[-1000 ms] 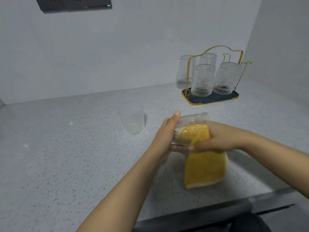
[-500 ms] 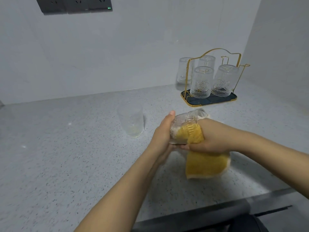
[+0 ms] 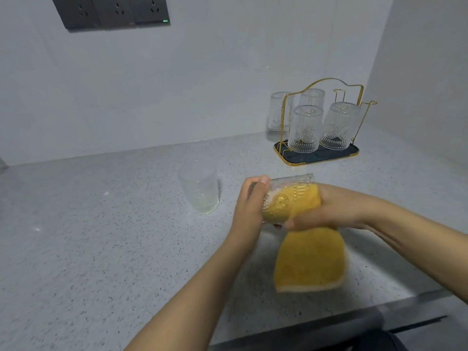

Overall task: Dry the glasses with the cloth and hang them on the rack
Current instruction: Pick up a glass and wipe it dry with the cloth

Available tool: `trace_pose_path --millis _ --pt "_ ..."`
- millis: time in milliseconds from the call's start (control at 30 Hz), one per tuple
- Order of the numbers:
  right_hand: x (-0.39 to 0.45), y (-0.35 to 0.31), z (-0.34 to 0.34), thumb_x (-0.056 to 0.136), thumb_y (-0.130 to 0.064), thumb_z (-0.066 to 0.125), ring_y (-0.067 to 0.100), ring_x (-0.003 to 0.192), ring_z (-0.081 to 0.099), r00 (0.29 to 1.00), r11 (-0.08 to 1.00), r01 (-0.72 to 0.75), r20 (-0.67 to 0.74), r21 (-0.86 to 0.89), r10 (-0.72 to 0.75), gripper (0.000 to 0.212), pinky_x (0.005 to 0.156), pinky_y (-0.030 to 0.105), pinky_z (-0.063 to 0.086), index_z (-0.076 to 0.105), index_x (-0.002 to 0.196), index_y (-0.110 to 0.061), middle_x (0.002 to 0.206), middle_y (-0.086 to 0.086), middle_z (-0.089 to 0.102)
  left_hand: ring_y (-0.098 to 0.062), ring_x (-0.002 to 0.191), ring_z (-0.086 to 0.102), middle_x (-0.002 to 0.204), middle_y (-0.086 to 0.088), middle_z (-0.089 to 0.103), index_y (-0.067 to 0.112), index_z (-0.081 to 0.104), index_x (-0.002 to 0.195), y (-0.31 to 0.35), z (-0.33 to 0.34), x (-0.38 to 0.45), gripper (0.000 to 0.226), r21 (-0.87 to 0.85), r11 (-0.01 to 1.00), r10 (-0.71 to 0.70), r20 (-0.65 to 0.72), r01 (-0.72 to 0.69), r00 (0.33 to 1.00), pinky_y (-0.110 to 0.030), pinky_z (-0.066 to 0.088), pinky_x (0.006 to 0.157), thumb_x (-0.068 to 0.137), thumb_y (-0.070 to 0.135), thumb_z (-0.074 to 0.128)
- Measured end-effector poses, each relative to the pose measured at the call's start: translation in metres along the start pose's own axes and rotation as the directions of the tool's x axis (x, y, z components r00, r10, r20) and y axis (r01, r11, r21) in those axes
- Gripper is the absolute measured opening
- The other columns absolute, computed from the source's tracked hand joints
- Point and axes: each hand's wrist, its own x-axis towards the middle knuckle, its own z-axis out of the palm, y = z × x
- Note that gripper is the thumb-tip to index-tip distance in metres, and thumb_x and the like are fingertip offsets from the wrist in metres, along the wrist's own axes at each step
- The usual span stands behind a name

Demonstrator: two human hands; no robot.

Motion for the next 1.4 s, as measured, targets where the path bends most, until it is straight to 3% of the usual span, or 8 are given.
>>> trace_pose_path --millis 167,467,600,767,933,1067,1233,1400 --pt "0.005 0.009 0.020 0.080 -0.023 0.068 0.009 0.090 0.057 0.991 0.837 0.083 -0.047 -0.540 -0.129 0.028 0.085 0.022 0.046 0.063 0.106 -0.016 0.104 -0.001 0.065 -0.023 0.058 0.069 0.075 -0.007 0.073 0.012 0.067 0.096 0.009 -0.005 0.003 0.046 -0.049 0.894 -0.438 0.121 0.446 0.891 -0.032 0.056 0.048 0.093 0.055 0.050" --pt "0.009 0.003 -0.017 0.062 0.002 0.067 0.019 0.067 0.068 0.983 0.819 -0.151 -0.003 0.554 0.183 0.038 0.060 0.027 0.057 0.066 0.099 -0.003 0.083 0.011 0.071 -0.002 0.093 0.064 0.103 0.024 0.064 0.047 0.053 0.110 -0.010 0.003 0.000 0.037 0.065 0.978 0.191 0.072 -0.196 0.979 -0.026 0.055 0.079 0.079 0.065 0.048" --pt "0.007 0.000 -0.002 0.077 -0.004 0.069 0.024 0.093 0.066 0.997 0.998 -0.034 -0.074 0.048 0.038 0.034 0.085 0.034 0.053 0.063 0.111 -0.008 0.107 0.013 0.068 -0.006 0.085 0.065 0.092 0.014 0.067 0.033 0.061 0.100 -0.013 -0.002 0.005 0.035 -0.010 0.987 0.162 -0.007 -0.162 0.987 -0.026 0.054 0.073 0.081 0.061 0.050" --pt "0.011 0.009 0.014 0.087 -0.029 0.060 0.021 0.100 0.058 0.982 0.690 0.163 0.052 -0.705 -0.179 0.030 0.089 0.032 0.044 0.061 0.113 -0.014 0.111 0.005 0.064 -0.027 0.062 0.066 0.081 -0.015 0.070 0.007 0.069 0.101 0.004 -0.006 0.004 0.054 -0.116 0.924 -0.345 0.158 0.364 0.925 -0.036 0.055 0.052 0.093 0.056 0.048" --pt "0.009 0.021 -0.008 0.077 0.000 0.067 0.025 0.089 0.067 0.998 0.997 -0.051 -0.027 0.049 0.052 0.028 0.084 0.035 0.053 0.065 0.103 -0.008 0.100 0.011 0.071 -0.026 0.075 0.070 0.089 -0.014 0.073 0.016 0.069 0.109 0.002 -0.005 0.003 0.074 0.079 0.949 -0.315 0.231 0.305 0.921 -0.040 0.059 0.068 0.084 0.077 0.037" --pt "0.010 0.021 -0.013 0.064 0.001 0.064 0.018 0.069 0.068 0.989 0.791 -0.130 0.023 0.598 0.145 0.036 0.062 0.026 0.057 0.064 0.100 -0.006 0.081 0.007 0.071 0.002 0.091 0.065 0.099 0.026 0.065 0.038 0.052 0.115 -0.009 0.007 0.000 0.039 0.097 0.992 0.067 0.089 -0.076 0.994 -0.026 0.056 0.078 0.084 0.061 0.048" --pt "0.005 0.017 0.001 0.076 -0.008 0.071 0.019 0.096 0.066 0.998 0.972 -0.062 0.039 0.228 0.055 0.038 0.080 0.023 0.054 0.062 0.112 -0.017 0.107 0.005 0.069 -0.007 0.085 0.064 0.085 0.013 0.066 0.033 0.064 0.086 -0.010 0.000 0.003 0.035 0.029 0.993 0.117 -0.048 -0.116 0.992 -0.031 0.052 0.078 0.072 0.063 0.055" --pt "-0.002 0.022 0.019 0.083 -0.032 0.061 0.007 0.084 0.054 0.995 0.786 0.040 0.094 -0.617 0.023 0.019 0.074 0.009 0.045 0.054 0.099 -0.024 0.098 -0.007 0.057 -0.022 0.052 0.065 0.066 -0.008 0.069 0.010 0.066 0.085 0.007 -0.003 0.001 0.045 0.075 0.894 -0.448 0.135 0.442 0.884 -0.030 0.053 0.048 0.088 0.054 0.058"
